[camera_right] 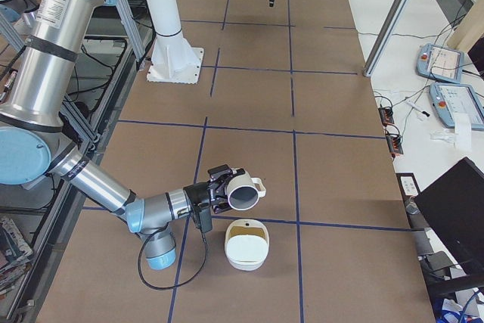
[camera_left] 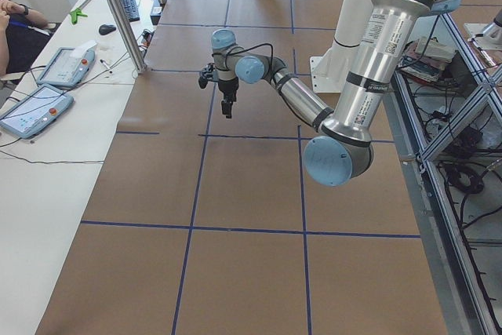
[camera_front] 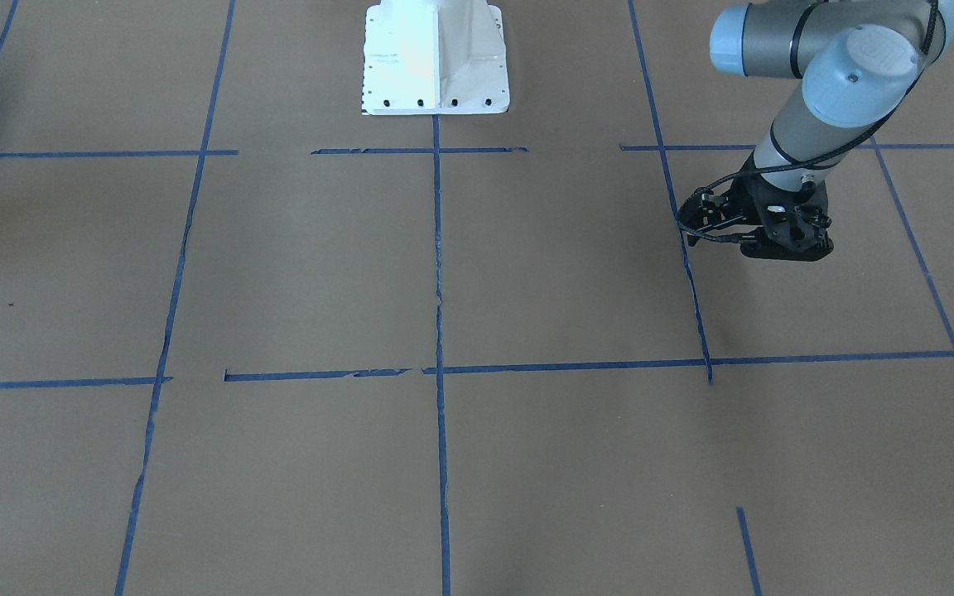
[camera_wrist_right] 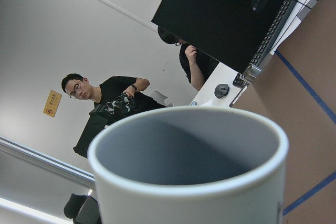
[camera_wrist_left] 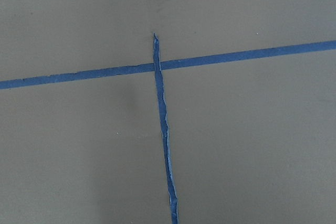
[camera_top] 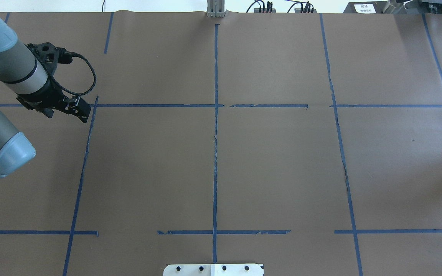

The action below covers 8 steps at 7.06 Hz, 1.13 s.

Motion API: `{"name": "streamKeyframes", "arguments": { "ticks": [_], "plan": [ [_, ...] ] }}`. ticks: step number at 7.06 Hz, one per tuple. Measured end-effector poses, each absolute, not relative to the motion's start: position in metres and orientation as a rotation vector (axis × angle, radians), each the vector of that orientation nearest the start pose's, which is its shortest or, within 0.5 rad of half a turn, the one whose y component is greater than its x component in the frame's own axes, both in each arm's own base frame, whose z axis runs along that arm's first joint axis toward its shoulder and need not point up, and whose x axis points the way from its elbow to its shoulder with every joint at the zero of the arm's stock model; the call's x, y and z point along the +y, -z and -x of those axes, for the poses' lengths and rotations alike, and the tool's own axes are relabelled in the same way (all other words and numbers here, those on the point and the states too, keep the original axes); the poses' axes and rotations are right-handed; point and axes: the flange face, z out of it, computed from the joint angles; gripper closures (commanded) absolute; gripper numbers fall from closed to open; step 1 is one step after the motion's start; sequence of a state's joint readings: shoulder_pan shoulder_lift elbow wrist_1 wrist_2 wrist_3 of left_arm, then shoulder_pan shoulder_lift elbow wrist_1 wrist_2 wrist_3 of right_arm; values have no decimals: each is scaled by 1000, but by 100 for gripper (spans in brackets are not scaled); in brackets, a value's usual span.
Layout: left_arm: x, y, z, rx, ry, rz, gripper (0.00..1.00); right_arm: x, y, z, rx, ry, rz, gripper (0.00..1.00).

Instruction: Left arm hands cup to right arm to dump lemon

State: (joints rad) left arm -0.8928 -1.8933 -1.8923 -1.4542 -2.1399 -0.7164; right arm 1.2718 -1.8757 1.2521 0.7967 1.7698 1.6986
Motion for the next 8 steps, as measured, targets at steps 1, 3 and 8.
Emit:
{"name": "streamKeyframes", "arguments": {
  "ticks": [1, 3, 8],
  "plan": [
    [-499, -352, -299, 756, -114, -37, 0, -316, -657, -30, -1552, -734, -903, 97],
    [-498, -348, -299, 764, -117, -41, 0, -357, -629, -20, -1392, -459, -1057, 70],
    [-498, -320, -305, 801, -125, -61, 0, -481, -526, 98, -1055, 89, -1136, 70]
  ]
}}
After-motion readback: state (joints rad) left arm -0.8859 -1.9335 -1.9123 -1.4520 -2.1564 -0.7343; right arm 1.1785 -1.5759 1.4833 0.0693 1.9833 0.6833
